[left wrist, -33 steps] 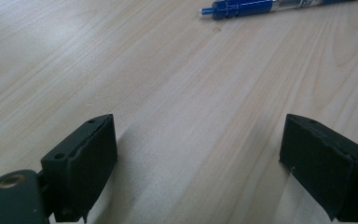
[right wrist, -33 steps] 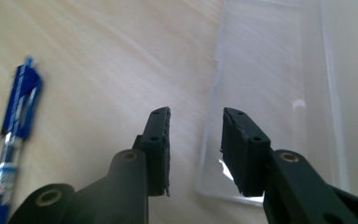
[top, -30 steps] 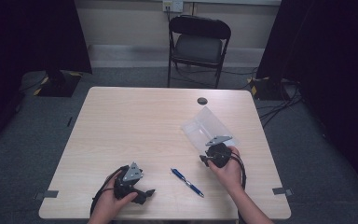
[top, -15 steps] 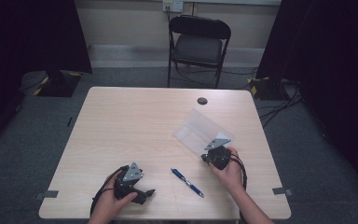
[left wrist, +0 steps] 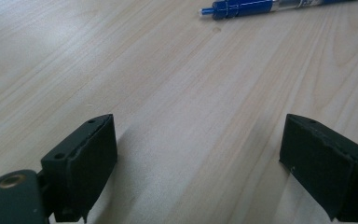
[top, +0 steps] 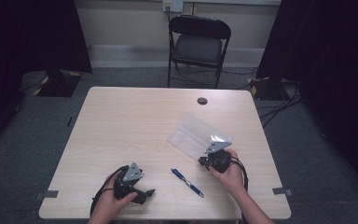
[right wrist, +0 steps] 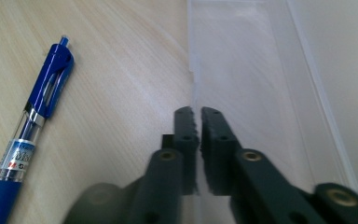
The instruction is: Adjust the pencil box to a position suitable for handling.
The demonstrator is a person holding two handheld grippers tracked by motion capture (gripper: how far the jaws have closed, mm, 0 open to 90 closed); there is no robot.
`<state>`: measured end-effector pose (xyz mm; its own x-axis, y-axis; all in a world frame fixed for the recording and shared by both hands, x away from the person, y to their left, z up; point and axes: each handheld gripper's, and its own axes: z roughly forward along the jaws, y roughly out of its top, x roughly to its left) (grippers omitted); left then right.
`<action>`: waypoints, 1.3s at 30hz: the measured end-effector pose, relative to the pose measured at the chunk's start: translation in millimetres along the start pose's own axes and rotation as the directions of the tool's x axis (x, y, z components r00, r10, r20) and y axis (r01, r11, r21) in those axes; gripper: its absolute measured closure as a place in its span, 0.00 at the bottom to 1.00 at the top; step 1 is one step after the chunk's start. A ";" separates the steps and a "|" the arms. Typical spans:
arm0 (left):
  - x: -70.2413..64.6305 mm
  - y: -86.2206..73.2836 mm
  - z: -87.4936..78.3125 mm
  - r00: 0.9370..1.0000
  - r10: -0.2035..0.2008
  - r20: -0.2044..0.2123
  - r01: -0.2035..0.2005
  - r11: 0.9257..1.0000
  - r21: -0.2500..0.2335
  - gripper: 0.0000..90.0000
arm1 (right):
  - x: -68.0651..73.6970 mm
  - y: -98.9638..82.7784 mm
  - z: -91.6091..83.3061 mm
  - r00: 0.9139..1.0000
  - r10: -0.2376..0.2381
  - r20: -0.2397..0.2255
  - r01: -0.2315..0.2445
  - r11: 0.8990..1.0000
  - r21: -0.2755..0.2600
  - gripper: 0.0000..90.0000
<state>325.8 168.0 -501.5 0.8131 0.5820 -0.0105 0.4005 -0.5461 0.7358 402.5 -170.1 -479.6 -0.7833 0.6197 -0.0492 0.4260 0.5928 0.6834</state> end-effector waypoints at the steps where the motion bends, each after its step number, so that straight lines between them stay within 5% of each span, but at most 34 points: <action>1: 0.0 0.0 0.0 1.000 0.000 0.000 0.000 1.000 0.000 0.12 | -0.4 0.0 -0.8 1.000 0.000 -0.001 0.000 1.000 -0.003 0.87; 8: 0.0 0.0 0.0 1.000 0.000 0.000 0.000 1.000 0.000 0.12 | 2.9 1.5 -12.0 0.999 0.042 0.016 -0.042 0.999 -0.013 0.59; 18: -0.1 0.0 0.0 1.000 -0.001 0.000 0.001 1.000 -0.001 0.12 | 6.4 -0.7 -32.0 0.994 0.111 0.010 -0.110 0.992 -0.056 0.38; 29: 0.0 0.0 0.0 1.000 -0.001 0.000 0.001 1.000 0.000 0.12 | 29.3 -8.2 -51.5 0.992 0.112 -0.053 -0.116 0.989 -0.089 0.37; 39: 0.1 -0.1 -0.1 1.000 -0.001 0.001 0.001 1.000 0.001 0.12 | 56.5 -16.7 -36.6 0.989 0.074 -0.127 -0.081 0.996 -0.048 0.53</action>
<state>325.8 168.2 -501.5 0.8130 0.5822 -0.0120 0.4020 -0.5462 0.7349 334.5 -163.9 -467.1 -0.8005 0.5919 0.0944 0.4660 0.5154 0.7192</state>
